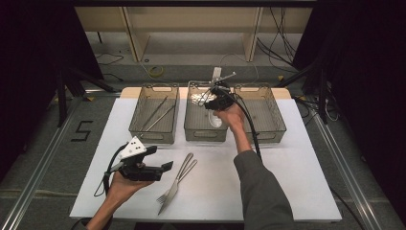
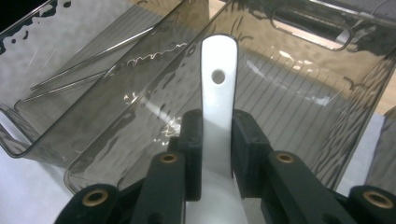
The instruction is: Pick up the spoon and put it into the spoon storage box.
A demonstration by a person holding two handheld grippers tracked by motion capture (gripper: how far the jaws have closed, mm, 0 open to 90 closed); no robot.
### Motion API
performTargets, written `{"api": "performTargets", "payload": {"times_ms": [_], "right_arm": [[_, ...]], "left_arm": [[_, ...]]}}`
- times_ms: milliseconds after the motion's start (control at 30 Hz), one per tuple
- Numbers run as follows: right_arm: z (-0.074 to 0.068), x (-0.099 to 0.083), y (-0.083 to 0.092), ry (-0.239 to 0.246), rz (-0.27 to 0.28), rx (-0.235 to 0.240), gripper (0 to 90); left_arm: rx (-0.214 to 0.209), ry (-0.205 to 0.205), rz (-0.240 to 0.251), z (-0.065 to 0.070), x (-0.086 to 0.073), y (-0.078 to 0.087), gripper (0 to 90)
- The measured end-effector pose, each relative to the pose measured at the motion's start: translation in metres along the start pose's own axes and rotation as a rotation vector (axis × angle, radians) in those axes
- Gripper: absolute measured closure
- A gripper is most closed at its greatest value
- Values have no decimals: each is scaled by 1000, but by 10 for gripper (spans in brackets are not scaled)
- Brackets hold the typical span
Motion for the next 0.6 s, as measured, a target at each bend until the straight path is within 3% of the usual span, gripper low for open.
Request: {"api": "performTargets", "payload": {"times_ms": [267,600], "right_arm": [[3,-9,-9,-12,-46,6,746],[4,-8,-5,-29,-52,35,604]], "left_arm": [[-4,2,-1,0,0,0,159],[-7,5,-9,0,-1,-1,159]]}}
Point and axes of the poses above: each handheld gripper's, and its own axes: y roughly backward along the jaws, x roughly out of its top, z roughly to its right, the point moved 3 cm from there along -y, roughly forward along the jaws, and after that the axes turned 1 degree about y, right-handed, at the moved point
